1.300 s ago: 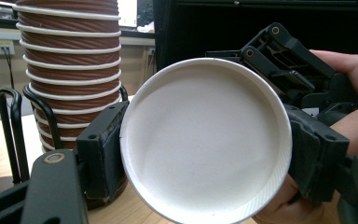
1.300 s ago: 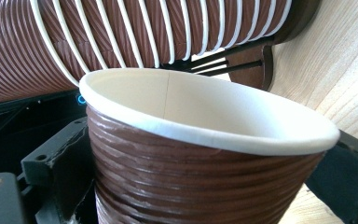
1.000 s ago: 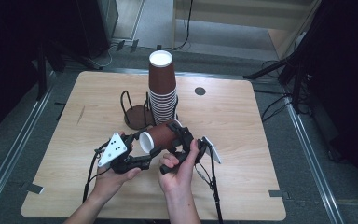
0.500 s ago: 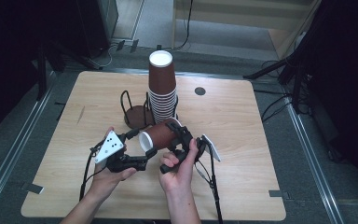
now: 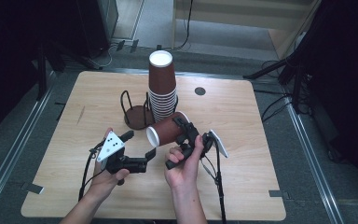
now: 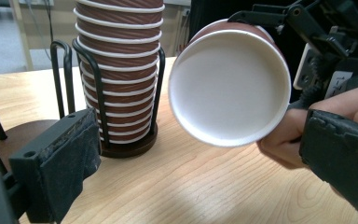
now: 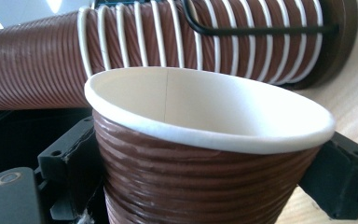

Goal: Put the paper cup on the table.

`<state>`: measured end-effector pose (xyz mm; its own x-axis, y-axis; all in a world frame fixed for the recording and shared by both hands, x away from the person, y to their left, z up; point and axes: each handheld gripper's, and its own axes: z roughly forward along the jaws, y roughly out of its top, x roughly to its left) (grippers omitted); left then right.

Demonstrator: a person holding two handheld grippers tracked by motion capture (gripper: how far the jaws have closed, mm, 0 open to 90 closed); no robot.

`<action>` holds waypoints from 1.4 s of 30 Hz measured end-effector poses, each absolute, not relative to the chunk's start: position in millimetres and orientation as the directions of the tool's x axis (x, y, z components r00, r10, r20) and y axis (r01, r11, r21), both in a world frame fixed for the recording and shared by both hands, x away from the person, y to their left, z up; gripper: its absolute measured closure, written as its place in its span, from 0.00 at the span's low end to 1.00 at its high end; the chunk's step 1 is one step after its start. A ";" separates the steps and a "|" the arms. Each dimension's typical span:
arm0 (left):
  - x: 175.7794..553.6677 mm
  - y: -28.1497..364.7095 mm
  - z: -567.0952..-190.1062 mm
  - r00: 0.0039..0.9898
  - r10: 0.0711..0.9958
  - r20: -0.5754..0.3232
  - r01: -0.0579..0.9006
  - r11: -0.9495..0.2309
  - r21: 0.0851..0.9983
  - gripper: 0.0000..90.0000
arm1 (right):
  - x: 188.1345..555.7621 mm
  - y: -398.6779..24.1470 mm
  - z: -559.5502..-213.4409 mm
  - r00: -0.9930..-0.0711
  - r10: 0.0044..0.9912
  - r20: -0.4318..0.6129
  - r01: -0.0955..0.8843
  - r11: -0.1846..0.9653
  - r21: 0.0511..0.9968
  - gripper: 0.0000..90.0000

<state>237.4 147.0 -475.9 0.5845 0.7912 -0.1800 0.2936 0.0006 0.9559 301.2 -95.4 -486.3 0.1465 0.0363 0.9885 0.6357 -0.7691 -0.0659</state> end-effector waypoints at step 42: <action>237.8 200.3 -503.1 0.455 0.877 -0.158 0.356 -0.016 0.935 0.00 | 303.6 -125.3 -454.4 -0.026 0.407 0.913 0.498 -0.786 0.365 0.12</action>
<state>237.8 200.3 -503.1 0.4546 0.8767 -0.1576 0.3555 -0.0164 0.9345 303.6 -125.3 -454.4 -0.0263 0.4070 0.9130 0.4984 -0.7864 0.3649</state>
